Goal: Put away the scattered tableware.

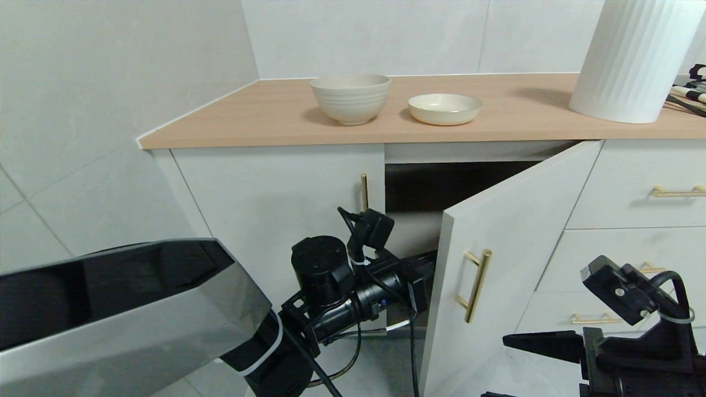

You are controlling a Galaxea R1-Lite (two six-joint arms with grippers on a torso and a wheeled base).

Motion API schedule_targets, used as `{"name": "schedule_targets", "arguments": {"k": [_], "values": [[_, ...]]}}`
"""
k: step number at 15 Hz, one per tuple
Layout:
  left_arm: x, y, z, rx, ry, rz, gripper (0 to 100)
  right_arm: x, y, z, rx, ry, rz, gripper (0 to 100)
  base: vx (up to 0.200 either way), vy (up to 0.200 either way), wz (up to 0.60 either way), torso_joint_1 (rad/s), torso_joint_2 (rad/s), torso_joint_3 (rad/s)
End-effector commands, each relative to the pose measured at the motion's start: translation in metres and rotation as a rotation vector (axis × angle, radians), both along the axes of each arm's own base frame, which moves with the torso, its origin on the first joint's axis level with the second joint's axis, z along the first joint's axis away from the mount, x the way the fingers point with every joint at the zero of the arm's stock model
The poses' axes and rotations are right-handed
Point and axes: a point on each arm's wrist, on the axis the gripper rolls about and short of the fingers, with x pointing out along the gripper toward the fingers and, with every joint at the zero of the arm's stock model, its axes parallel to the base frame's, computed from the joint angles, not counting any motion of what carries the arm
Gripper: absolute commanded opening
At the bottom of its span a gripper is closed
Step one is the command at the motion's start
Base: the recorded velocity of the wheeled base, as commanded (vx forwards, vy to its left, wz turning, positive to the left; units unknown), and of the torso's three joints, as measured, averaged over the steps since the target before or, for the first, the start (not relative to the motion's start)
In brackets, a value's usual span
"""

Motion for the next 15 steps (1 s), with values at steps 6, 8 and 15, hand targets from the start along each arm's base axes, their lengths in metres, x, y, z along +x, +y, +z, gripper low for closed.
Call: {"name": "schedule_targets", "arguments": {"k": [6,8,15], "values": [[0.017,-0.008,-0.008,0.023,0.027,0.064,0,-0.001,0.001,-0.001,-0.007,-0.007,0.013,100,0.000,0.000,0.00,0.000,0.00,0.000],[0.003,-0.019,0.000,0.009,0.009,0.023,0,-0.004,0.001,0.001,0.002,-0.010,0.029,100,0.000,0.000,0.00,0.000,0.00,0.000],[-0.085,-0.018,0.013,0.032,-0.004,-0.303,0,-0.043,-0.015,0.014,0.142,-0.044,0.331,100,0.000,0.000,0.00,0.000,0.00,0.000]]}}
